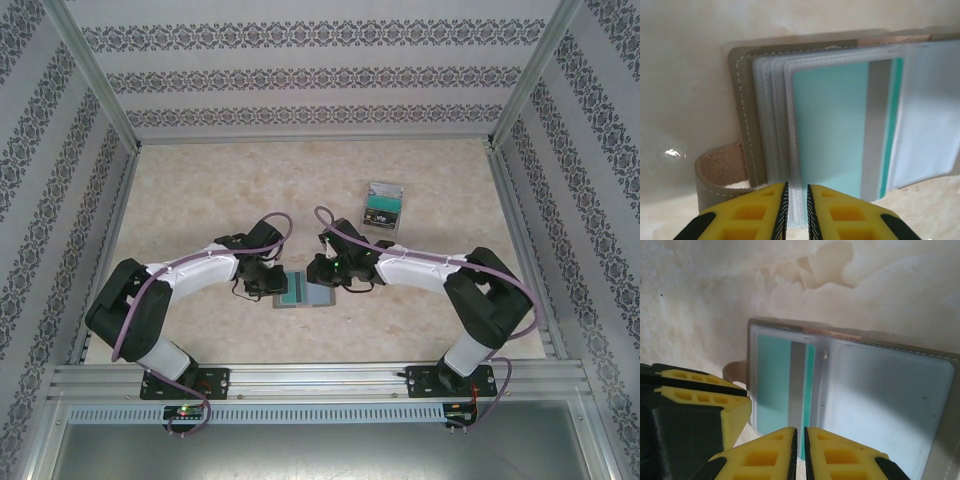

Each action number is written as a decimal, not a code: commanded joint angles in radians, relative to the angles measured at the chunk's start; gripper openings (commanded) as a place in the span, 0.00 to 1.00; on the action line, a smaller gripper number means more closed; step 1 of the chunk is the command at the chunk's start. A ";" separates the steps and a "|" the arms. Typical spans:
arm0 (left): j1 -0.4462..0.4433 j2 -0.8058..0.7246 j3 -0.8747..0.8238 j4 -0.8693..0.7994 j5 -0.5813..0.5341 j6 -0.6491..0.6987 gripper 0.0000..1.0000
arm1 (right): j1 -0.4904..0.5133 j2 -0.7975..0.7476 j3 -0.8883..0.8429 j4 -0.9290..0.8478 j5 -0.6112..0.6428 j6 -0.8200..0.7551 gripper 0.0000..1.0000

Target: Take the credit cards out of the card holder

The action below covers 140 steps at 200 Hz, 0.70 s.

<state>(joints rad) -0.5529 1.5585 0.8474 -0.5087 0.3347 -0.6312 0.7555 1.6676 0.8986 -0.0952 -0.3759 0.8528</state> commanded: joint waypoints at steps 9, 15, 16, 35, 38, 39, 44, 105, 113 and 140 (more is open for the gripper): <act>0.015 0.021 -0.029 0.025 -0.013 0.009 0.18 | 0.005 0.041 -0.004 0.079 -0.055 0.046 0.14; 0.016 0.025 -0.031 0.028 -0.011 0.009 0.18 | 0.004 0.048 -0.005 0.085 -0.059 0.049 0.14; 0.016 0.026 -0.032 0.028 -0.011 0.009 0.18 | 0.005 0.049 -0.005 0.086 -0.060 0.049 0.14; 0.016 0.030 -0.039 0.036 -0.008 0.007 0.18 | 0.005 0.070 -0.001 0.096 -0.074 0.051 0.15; 0.016 0.030 -0.040 0.038 -0.006 0.004 0.18 | 0.004 0.074 -0.001 0.096 -0.076 0.052 0.15; 0.015 0.030 -0.040 0.038 -0.005 0.004 0.18 | 0.004 0.075 0.000 0.096 -0.077 0.051 0.15; 0.015 0.031 -0.040 0.039 -0.006 0.002 0.18 | 0.004 0.081 -0.001 0.098 -0.079 0.051 0.15; 0.015 0.038 -0.045 0.047 0.003 -0.002 0.18 | 0.007 0.128 0.004 0.119 -0.107 0.053 0.17; 0.015 0.038 -0.046 0.046 0.005 -0.004 0.18 | 0.007 0.133 0.003 0.117 -0.106 0.053 0.17; 0.015 0.036 -0.046 0.044 0.006 -0.008 0.18 | 0.007 0.136 -0.001 0.108 -0.107 0.053 0.17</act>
<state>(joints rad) -0.5476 1.5711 0.8234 -0.4812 0.3431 -0.6319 0.7555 1.7943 0.8986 0.0048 -0.4641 0.8951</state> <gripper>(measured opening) 0.176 0.167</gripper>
